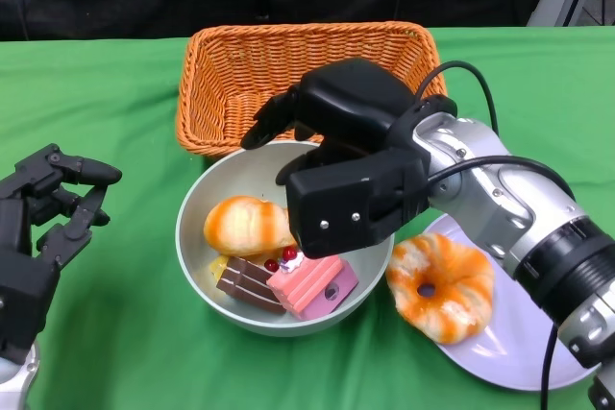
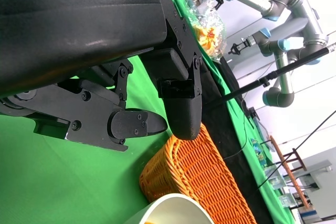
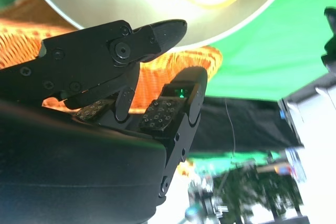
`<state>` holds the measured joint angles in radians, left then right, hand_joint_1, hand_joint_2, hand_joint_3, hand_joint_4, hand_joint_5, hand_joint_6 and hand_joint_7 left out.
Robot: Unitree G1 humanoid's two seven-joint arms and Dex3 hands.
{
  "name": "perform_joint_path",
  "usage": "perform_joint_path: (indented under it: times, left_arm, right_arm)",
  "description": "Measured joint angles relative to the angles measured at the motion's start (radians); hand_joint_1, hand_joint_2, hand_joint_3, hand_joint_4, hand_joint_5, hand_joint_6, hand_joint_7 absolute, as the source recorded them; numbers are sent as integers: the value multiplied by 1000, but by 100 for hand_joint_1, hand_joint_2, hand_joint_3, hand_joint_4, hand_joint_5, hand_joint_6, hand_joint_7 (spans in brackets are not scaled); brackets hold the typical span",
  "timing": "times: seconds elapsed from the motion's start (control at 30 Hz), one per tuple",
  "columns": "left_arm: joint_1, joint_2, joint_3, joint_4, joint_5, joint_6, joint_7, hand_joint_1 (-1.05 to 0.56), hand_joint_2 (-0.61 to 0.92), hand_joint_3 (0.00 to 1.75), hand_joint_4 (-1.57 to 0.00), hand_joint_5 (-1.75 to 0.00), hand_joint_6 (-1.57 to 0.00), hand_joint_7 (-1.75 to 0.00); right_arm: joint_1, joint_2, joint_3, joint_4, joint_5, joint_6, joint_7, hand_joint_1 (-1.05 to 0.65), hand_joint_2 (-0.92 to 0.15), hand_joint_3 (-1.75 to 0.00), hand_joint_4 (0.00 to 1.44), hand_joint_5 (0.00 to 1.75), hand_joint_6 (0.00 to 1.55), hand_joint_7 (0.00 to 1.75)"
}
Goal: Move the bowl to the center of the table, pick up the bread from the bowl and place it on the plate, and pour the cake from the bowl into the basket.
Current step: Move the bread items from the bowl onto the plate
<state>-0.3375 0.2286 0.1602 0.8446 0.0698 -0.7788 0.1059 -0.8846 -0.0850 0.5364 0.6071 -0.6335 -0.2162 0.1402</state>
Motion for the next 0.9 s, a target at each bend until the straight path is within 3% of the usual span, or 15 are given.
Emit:
perform_joint_path:
  times: [0.2, 0.4, 0.9]
  left_arm:
    - [0, 0, 0, 0, -4, 0, -1, -18, 92, 38, -78, -132, -80, -95]
    - [0, 0, 0, 0, -6, 0, -3, -17, 92, 38, -79, -131, -80, -93]
    - [-6, 0, 0, 15, -7, -2, -4, -13, 92, 38, -81, -132, -84, -95]
  right_arm:
    - [10, 6, 15, -43, -3, 87, 91, -68, -92, -6, 85, 14, 67, 0]
    - [11, 28, 46, -73, -25, 186, 177, -75, -92, -10, 72, 5, 53, 0]
    - [-21, 68, 122, -13, -84, 288, 308, -86, -92, -18, 69, 2, 49, 0]
